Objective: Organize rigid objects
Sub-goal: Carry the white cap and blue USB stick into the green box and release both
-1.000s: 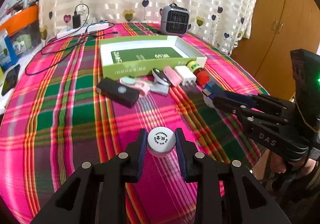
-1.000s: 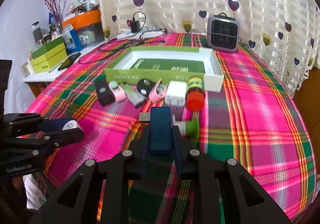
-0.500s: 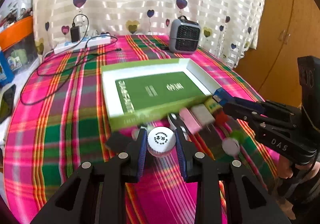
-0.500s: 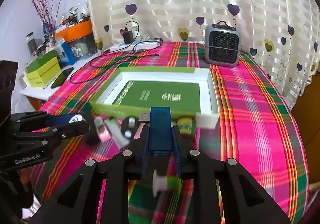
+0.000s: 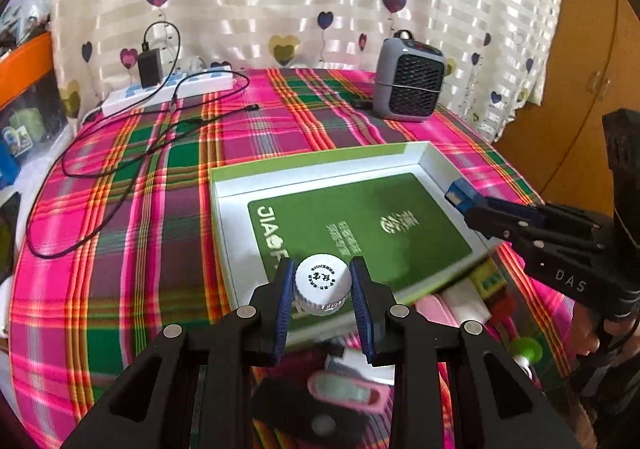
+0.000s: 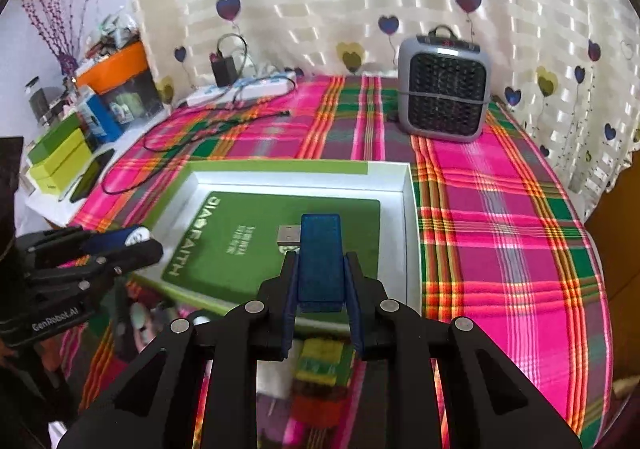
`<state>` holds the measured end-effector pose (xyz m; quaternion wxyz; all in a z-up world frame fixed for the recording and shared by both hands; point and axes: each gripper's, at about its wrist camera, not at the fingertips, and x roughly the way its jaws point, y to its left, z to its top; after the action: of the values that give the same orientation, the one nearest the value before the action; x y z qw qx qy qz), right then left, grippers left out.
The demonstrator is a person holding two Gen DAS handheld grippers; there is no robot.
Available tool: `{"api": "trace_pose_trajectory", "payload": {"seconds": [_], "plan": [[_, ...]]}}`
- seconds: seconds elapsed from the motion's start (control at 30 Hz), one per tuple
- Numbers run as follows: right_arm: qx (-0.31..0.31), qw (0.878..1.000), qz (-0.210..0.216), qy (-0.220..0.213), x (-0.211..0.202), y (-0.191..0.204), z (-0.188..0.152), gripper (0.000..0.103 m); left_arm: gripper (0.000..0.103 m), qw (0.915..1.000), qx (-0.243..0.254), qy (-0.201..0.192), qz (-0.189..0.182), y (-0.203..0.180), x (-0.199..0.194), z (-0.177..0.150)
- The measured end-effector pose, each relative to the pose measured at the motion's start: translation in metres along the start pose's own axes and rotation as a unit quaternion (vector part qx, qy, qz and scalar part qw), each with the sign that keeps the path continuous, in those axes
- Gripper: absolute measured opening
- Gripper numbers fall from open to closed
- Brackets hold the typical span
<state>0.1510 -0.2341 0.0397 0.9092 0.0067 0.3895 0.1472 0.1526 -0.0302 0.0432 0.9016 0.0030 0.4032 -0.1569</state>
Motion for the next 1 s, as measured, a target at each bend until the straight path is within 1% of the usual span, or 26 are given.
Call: {"api": "trace_pose_trajectory", "payload": {"seconds": [0.23, 0.43, 0.63, 0.83, 1.0], "plan": [[0.004, 1.0, -0.003, 0.024, 0.022, -0.01, 0.008, 0.023, 0.027, 0.9998, -0.008, 0.017, 0.007, 0.006, 0.024, 0.01], [0.0, 0.999, -0.005, 0.037, 0.033, -0.012, 0.011, 0.023, 0.027, 0.9995, -0.007, 0.028, 0.015, 0.007, 0.036, 0.012], [-0.002, 0.999, -0.007, 0.047, 0.041, -0.013, 0.011, 0.023, 0.027, 0.9991, -0.008, 0.037, 0.018, 0.008, 0.044, 0.011], [-0.001, 0.998, -0.011, 0.058, 0.049, -0.013, 0.008, 0.023, 0.027, 0.999, 0.002, 0.039, 0.023, 0.005, 0.048, 0.011], [-0.005, 0.998, -0.017, 0.058, 0.05, -0.013, 0.009, 0.023, 0.027, 0.9989, 0.006, 0.039, 0.026, 0.005, 0.049, 0.011]]}}
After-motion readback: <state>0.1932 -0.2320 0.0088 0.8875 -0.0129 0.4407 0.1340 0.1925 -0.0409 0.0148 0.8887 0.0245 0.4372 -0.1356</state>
